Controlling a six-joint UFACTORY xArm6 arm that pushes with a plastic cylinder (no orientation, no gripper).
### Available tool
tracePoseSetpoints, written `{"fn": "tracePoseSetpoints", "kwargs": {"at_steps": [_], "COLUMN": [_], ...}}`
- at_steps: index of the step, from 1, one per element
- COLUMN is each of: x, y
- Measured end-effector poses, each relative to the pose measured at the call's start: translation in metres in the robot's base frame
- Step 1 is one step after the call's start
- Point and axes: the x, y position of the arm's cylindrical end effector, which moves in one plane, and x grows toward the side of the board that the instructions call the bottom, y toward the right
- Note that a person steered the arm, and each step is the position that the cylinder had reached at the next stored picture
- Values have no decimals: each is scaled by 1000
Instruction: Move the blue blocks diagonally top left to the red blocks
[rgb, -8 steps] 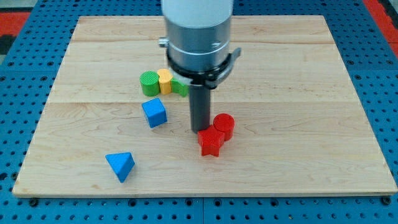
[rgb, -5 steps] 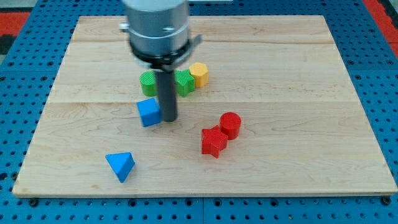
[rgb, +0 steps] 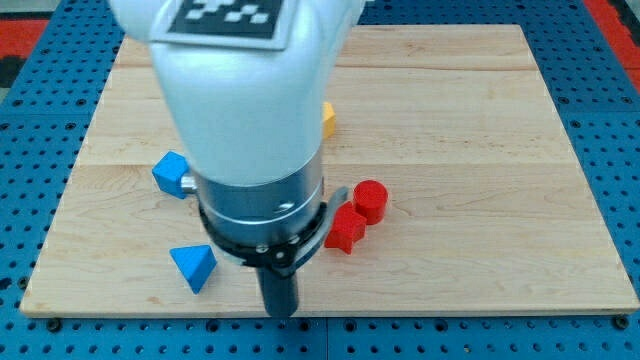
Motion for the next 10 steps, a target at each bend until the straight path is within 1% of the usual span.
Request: {"fn": "tracePoseSetpoints", "kwargs": {"at_steps": [1, 3, 4, 5, 6, 7, 8, 10], "x": [-12, -73, -101, -105, -106, -113, -118, -118], "y": [-51, -143, -171, -198, -237, -225, -176, -131]}}
